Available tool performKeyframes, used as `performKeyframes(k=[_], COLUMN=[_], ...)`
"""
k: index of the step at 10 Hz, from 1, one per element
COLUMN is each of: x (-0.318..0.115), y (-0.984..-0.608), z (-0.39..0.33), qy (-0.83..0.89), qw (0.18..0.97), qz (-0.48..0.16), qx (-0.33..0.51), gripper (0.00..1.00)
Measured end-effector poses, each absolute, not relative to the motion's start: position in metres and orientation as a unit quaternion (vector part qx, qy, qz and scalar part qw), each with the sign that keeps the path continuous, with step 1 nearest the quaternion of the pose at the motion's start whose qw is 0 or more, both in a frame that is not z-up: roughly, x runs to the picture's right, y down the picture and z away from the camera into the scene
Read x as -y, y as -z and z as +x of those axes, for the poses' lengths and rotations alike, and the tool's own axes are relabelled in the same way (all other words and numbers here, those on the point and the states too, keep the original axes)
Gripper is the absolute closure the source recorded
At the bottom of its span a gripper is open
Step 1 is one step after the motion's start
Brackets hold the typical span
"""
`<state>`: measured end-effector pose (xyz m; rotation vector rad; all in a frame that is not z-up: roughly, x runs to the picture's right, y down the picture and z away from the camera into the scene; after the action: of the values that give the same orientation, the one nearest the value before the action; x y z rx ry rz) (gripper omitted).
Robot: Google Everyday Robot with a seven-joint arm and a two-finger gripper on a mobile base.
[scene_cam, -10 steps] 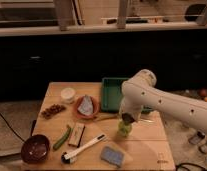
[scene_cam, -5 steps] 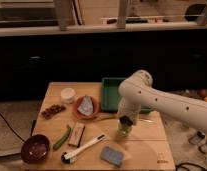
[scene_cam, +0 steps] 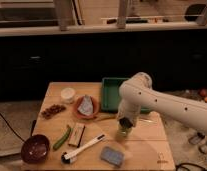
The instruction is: Stack cups into tray
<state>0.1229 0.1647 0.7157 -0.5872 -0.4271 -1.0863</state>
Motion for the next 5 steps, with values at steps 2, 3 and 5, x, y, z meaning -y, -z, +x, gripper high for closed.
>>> performKeyframes(k=[2, 3, 5], x=[-0.165, -0.164, -0.164], y=[-0.72, -0.723, -0.728], z=[0.125, 0.126, 0.126], qy=[0.505, 0.505, 0.505], qw=[0.794, 0.794, 0.793], qz=[-0.273, -0.273, -0.275], qx=[0.199, 0.2, 0.203], gripper=[0.21, 0.2, 0.2])
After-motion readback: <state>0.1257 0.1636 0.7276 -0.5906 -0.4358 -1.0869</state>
